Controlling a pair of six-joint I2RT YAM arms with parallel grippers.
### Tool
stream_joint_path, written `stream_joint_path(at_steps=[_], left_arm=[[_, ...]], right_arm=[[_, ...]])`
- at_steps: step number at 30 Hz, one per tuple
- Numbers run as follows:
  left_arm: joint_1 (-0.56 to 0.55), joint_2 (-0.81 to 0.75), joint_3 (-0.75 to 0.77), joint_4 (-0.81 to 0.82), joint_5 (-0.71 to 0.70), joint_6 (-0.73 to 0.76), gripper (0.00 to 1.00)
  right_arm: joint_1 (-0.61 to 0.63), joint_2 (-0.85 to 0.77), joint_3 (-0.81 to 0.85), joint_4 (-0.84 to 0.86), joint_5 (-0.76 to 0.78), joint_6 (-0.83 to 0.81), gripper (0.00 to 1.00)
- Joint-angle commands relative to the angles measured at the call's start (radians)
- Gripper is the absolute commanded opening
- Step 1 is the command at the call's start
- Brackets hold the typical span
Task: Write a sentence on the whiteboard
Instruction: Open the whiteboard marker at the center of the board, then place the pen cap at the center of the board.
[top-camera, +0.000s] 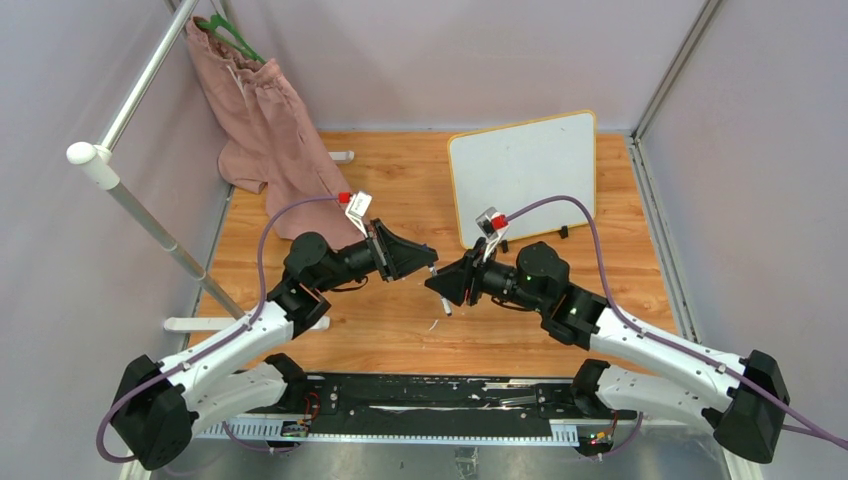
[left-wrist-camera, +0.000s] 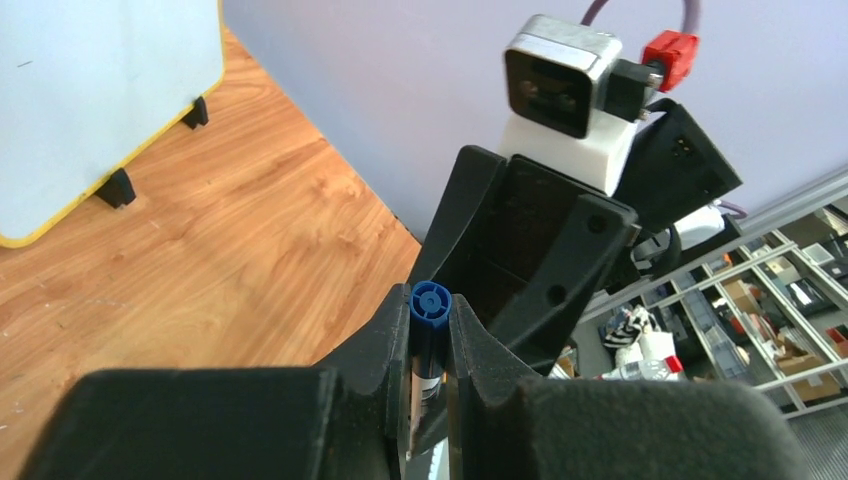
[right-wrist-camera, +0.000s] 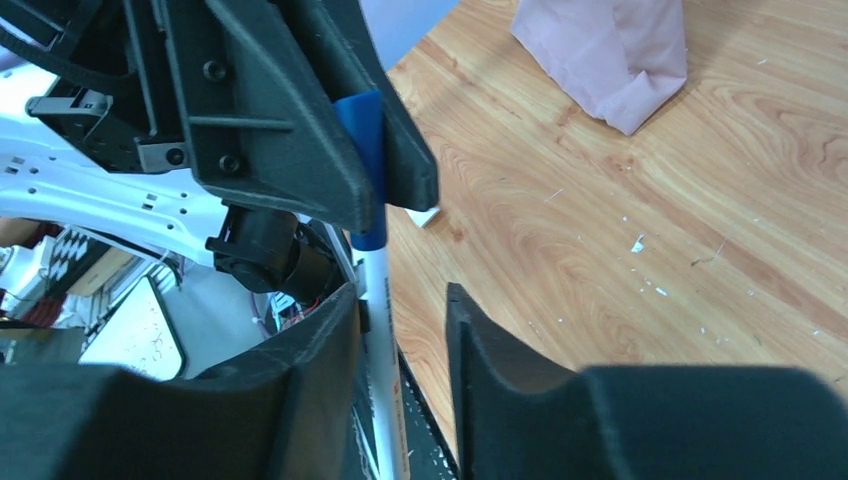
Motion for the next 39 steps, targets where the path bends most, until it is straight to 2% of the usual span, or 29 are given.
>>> stream_joint_path(at_steps=[1,5,6,14,25,28,31,35,39], left_arm=[[0.000,-0.031,-0.022,0.056,0.022,-0.008,0.00],[0.001,-0.045,-0.034,0.088,0.021,-0.023,0.00],[0.001,-0.049,-0.034,0.091,0.013,-0.027,0.00],[0.039,-0.083,-0.038,0.135,-0.122,-0.089,0.00],[0.071,-0.073,-0.026,0.117,-0.149,-0.094,0.00],[0.070,-0.081,0.004,-0.041,-0.183,-0.018,0.00],[0.071,-0.083,0.065,-0.325,-0.232,0.136,0.00],[0.071,-0.047,0.133,-0.709,-0.381,0.300,0.00],[0.069,0.030,0.126,-0.856,-0.431,0.331,0.00]], right_arm=[[0.012,0.015,0.024,0.055,0.019,0.027,0.33],[0.012,0.014,0.015,0.064,0.008,0.025,0.02],[0.012,0.007,0.009,0.063,0.008,0.022,0.00],[0.014,-0.068,-0.084,0.031,0.019,0.021,0.00],[0.014,-0.182,-0.110,-0.068,0.062,0.011,0.00],[0.014,-0.214,-0.085,-0.153,0.129,-0.021,0.00],[0.014,-0.243,-0.013,-0.364,0.300,-0.078,0.00],[0.015,-0.254,0.070,-0.606,0.481,-0.154,0.00],[0.014,-0.271,0.062,-0.666,0.525,-0.168,0.00]])
